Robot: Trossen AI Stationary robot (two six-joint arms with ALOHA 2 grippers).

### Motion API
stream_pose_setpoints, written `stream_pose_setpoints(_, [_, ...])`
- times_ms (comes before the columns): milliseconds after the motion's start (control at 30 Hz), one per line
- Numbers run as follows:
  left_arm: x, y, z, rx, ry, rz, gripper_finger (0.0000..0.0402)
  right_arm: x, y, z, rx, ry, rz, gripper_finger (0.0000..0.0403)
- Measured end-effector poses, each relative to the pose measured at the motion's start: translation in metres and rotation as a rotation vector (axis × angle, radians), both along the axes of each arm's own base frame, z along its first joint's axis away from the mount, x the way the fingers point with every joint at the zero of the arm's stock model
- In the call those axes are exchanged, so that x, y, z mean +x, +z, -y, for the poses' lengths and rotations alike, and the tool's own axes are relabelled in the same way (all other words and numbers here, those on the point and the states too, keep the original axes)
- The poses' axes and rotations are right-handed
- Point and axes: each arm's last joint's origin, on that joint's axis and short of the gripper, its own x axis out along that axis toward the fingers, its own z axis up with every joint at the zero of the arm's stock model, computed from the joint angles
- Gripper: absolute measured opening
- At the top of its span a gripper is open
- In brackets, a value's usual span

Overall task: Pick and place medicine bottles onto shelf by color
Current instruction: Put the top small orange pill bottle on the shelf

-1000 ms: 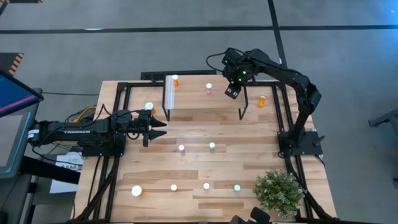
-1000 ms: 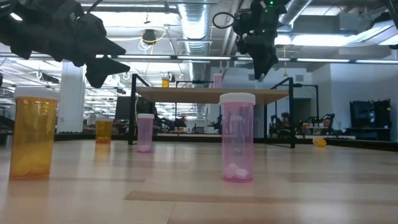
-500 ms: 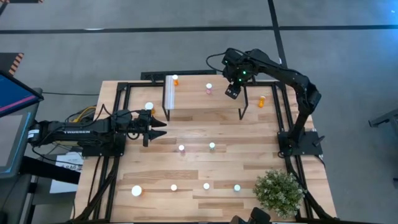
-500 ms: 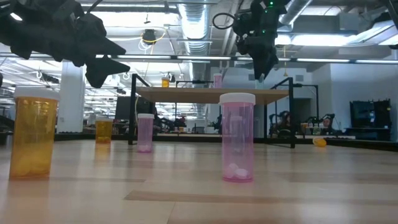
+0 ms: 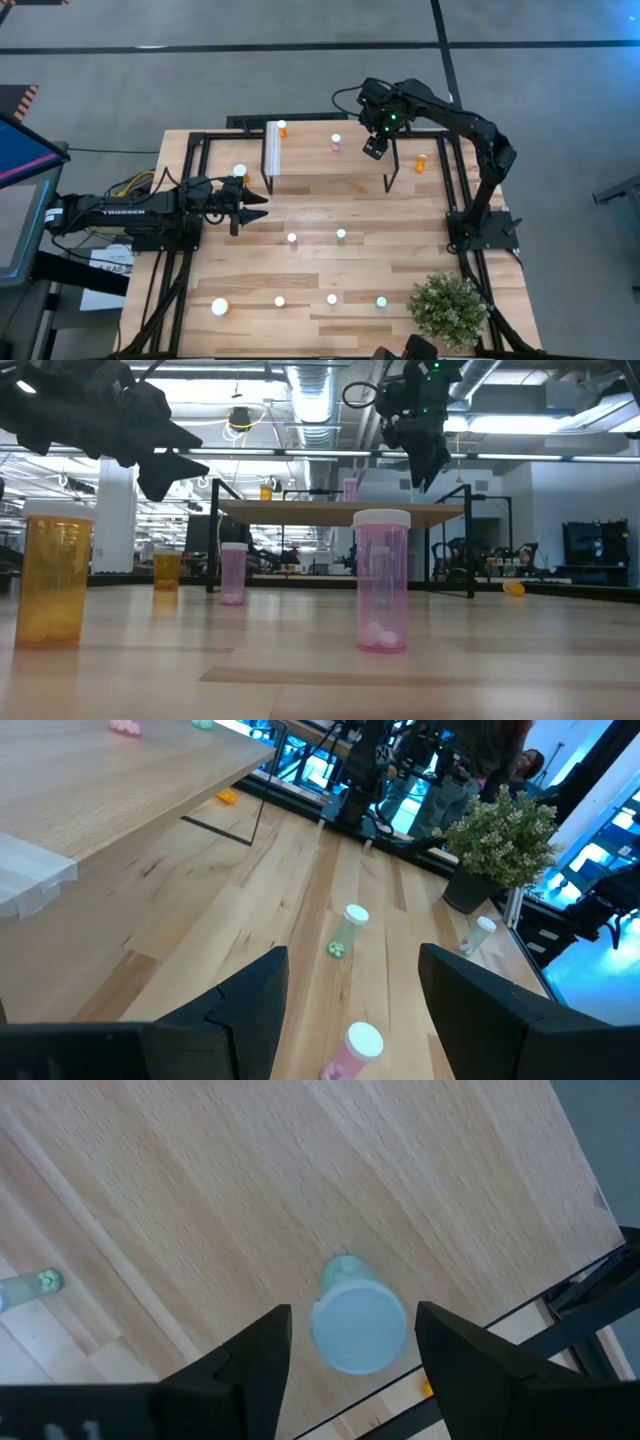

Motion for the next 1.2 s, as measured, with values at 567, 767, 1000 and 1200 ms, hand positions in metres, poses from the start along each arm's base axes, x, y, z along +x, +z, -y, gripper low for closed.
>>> stream_pose_setpoints(567, [0.000, 0.000, 0.000, 0.000, 0.000, -0.001, 0.0215, -0.005, 0.044, -0.002, -0.060, 0.003, 0.079, 0.0237])
stream_pose_setpoints(767, [0.000, 0.000, 0.000, 0.005, -0.003, -0.001, 0.0215, -0.010, 0.058, -0.009, -0.129, -0.020, 0.037, 0.0230])
stream_pose_setpoints(1000, [0.000, -0.001, 0.000, 0.005, -0.004, -0.010, 0.0215, -0.020, 0.083, -0.039, -0.203, 0.040, 0.157, 0.0224])
stream_pose_setpoints(1200, [0.000, -0.001, 0.000, -0.007, -0.002, -0.010, 0.0215, -0.044, 0.100, -0.067, -0.261, 0.053, 0.284, 0.0224])
